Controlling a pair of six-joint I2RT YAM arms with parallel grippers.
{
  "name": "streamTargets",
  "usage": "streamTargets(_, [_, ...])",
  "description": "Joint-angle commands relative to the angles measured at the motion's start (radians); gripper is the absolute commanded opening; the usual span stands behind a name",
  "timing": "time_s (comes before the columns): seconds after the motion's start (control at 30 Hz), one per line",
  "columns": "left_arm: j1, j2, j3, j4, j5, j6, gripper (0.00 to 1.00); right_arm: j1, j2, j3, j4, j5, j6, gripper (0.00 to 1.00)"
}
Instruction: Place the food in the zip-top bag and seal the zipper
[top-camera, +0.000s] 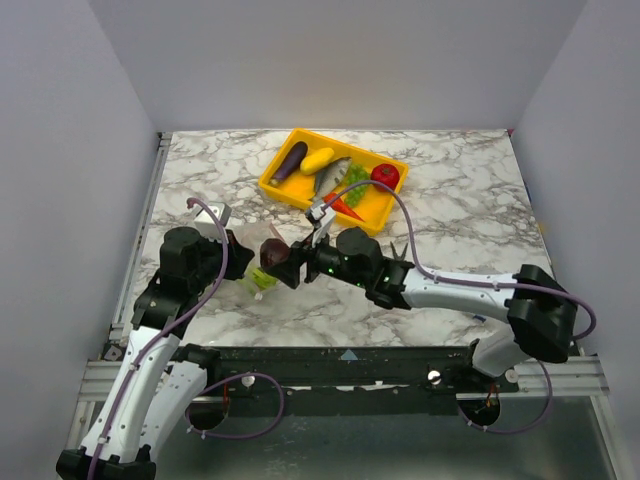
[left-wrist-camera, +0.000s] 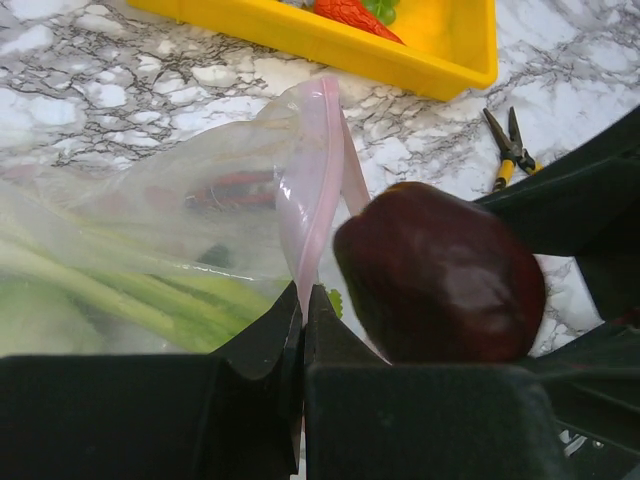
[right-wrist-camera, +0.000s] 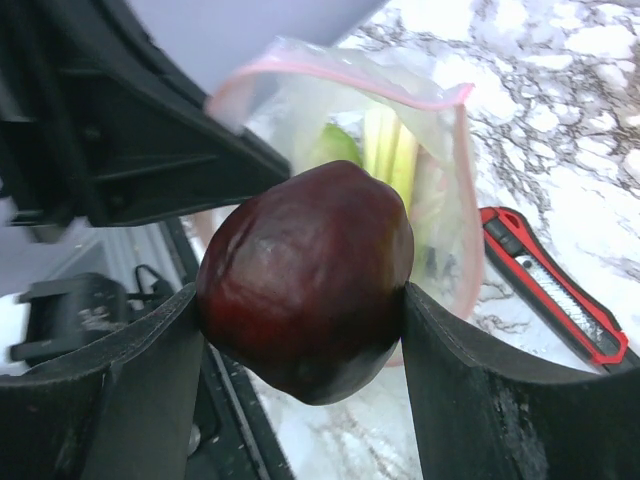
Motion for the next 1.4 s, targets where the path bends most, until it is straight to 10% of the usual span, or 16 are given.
streamTargets(0.0, [0.006,-0.03,0.004,0.014,-0.027,0.008,0.0,0.013,0.095,-0.015,0.188,0.147,-0.032,0.26])
streamTargets(0.2, [0.006,-0.03,0.004,0.017,-0.008,0.005,0.0,0.014,0.219,0.053,0.268,0.123,-0.058,0.49])
streamTargets(0.33, [0.006,-0.037,0.004,0.019,-0.013,0.005,0.0,0.013,0.312,0.124,0.3,0.088,-0.061,0.98])
streamTargets(1.37, [0.006,-0.05,0.004,0.017,-0.009,0.008,0.0,-0.018,-0.08,-0.143,0.029,0.45,-0.065,0.97])
